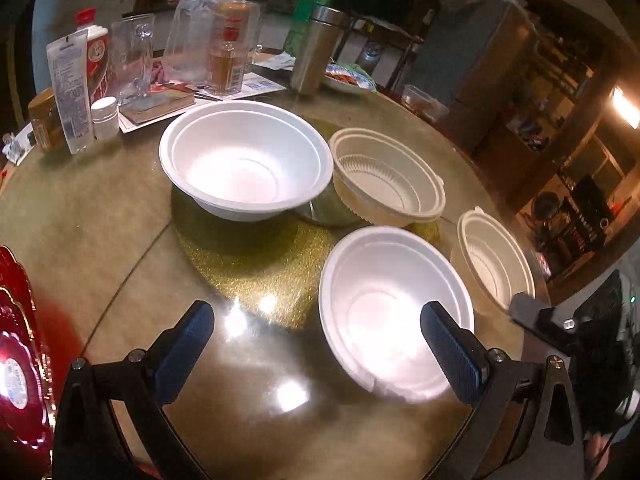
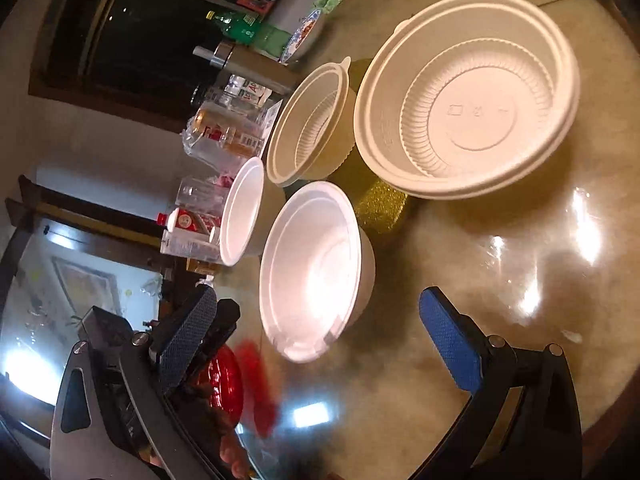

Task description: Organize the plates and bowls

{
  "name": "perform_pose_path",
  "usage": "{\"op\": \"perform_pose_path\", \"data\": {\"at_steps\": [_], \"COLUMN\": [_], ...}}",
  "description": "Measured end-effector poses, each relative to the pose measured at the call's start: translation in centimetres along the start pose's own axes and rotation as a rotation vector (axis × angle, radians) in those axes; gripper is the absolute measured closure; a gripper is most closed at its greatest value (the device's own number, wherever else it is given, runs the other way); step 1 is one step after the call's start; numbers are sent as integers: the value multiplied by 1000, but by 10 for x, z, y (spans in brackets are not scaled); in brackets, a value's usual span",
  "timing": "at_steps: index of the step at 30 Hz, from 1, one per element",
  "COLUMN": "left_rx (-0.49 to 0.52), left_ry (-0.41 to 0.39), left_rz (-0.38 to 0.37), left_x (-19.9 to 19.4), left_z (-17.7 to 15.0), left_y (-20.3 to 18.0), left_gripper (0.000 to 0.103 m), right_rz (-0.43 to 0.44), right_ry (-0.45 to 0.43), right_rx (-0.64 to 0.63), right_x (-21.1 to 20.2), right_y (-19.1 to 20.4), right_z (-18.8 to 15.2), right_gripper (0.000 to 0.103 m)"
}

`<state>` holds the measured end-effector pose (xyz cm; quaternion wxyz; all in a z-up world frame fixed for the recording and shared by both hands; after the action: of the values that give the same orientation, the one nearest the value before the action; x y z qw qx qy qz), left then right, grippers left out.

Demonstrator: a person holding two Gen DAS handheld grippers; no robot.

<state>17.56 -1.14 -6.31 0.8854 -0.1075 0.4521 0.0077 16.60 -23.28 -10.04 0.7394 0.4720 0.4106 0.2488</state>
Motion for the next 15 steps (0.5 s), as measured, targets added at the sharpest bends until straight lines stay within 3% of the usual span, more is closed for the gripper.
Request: {"op": "perform_pose_path", "data": {"at_steps": [2, 5, 8, 11, 15], "left_rx": [-7, -6, 0, 22, 20], "left_ry": [-12, -24, -31, -28, 12], "left_rz": [8, 16, 7, 24, 55], "left_x": [1, 7, 12, 17, 31], "left_z": [0, 1, 0, -2, -5], "left_y": [0, -3, -8, -10, -4], "left_gripper": [1, 1, 2, 16, 43], "right_rz": [-7, -51, -65, -85, -110], "right_ry": [-4, 14, 8, -5, 9], "right_rx": [4, -2, -13, -44, -55], "right_x": [6, 14, 14, 16, 23], "right_y": [-2, -9, -13, -12, -16], "right_z": [1, 3, 4, 4, 4], "right_gripper": [14, 44, 49, 57, 65]}}
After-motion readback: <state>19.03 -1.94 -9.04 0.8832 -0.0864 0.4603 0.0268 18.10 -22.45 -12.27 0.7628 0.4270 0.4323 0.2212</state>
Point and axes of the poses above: each gripper's, at about its wrist camera, not at the fingertips, and x roughly the way its jaws point, y to its left, z to its top, the point moved 4 cm from there along x, roughly the way its jaws point, and after that the axes turned 11 degrees about z, right-handed, at the moved point
